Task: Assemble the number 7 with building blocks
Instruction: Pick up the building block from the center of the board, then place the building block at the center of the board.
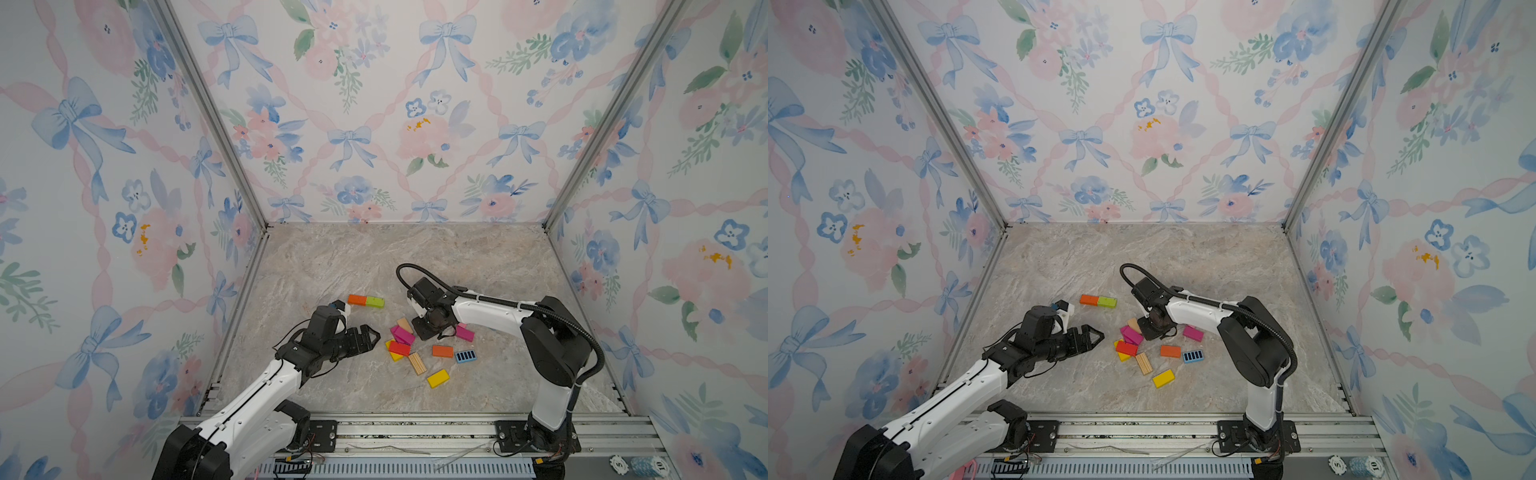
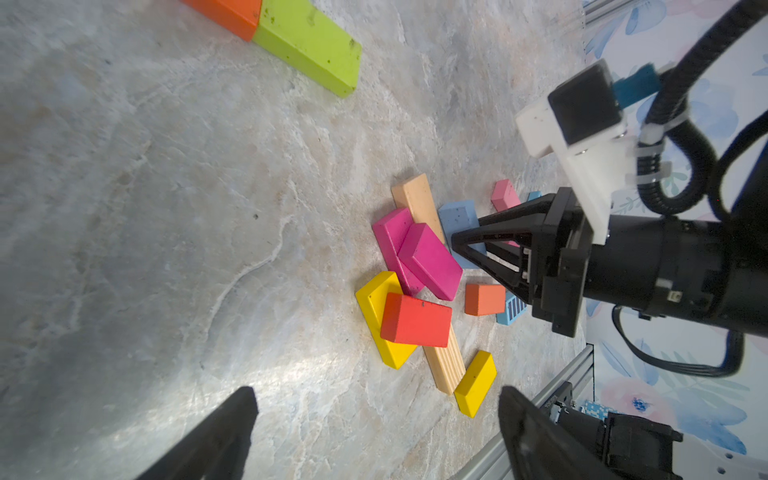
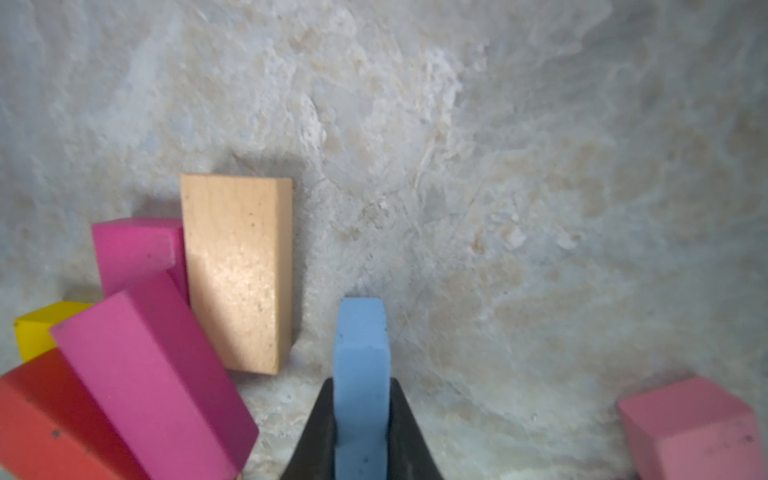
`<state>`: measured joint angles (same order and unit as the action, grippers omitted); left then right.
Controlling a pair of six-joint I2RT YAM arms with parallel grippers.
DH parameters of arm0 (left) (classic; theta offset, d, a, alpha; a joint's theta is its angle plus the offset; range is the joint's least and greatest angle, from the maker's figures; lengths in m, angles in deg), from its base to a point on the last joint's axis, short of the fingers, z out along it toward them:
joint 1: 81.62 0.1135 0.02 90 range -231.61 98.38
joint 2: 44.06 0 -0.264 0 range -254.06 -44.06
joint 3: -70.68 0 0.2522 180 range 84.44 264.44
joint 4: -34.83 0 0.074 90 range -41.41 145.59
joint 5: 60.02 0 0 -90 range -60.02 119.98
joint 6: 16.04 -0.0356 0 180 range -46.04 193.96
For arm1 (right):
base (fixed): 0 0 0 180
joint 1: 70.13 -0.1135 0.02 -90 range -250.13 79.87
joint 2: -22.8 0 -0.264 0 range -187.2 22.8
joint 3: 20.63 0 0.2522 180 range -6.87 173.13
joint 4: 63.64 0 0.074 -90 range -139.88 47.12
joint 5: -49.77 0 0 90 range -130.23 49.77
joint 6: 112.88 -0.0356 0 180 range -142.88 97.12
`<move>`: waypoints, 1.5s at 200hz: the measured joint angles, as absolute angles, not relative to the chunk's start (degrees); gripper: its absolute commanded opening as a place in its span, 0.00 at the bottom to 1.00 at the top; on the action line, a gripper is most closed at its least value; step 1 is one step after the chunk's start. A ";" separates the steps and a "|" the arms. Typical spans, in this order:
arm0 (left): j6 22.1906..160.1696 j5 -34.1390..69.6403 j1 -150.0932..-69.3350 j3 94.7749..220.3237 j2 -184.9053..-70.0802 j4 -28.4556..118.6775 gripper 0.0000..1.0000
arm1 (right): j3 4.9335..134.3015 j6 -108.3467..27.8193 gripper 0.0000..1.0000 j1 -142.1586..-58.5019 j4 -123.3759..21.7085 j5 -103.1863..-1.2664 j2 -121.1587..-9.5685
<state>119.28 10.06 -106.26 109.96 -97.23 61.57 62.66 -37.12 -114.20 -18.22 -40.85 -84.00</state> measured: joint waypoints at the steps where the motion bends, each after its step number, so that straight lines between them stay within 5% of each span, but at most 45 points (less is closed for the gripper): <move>1: 119.28 10.04 -106.24 109.96 -97.19 61.57 0.93 | 62.62 -37.27 0.14 -114.14 -18.35 -40.94 -83.94; 78: 119.26 10.91 -99.94 109.94 -86.35 63.86 0.93 | 62.27 -47.85 0.12 -115.51 -24.12 -48.74 -71.41; 155: 119.24 14.54 -93.93 109.96 -73.69 70.00 0.93 | 65.13 -64.86 0.09 -128.17 -42.24 -57.85 -91.28; 197: 119.24 14.52 -93.93 109.96 -77.49 71.25 0.93 | 58.03 -67.43 0.08 -124.08 -47.69 -59.21 -89.10; 262: 118.97 14.49 -93.93 110.16 -81.38 71.05 0.93 | 45.59 -64.79 0.08 -106.73 -48.91 -60.85 -79.37; 300: 118.41 14.10 -93.93 110.33 -84.44 71.05 0.92 | 47.61 -64.77 0.09 -110.12 -49.81 -63.49 -78.98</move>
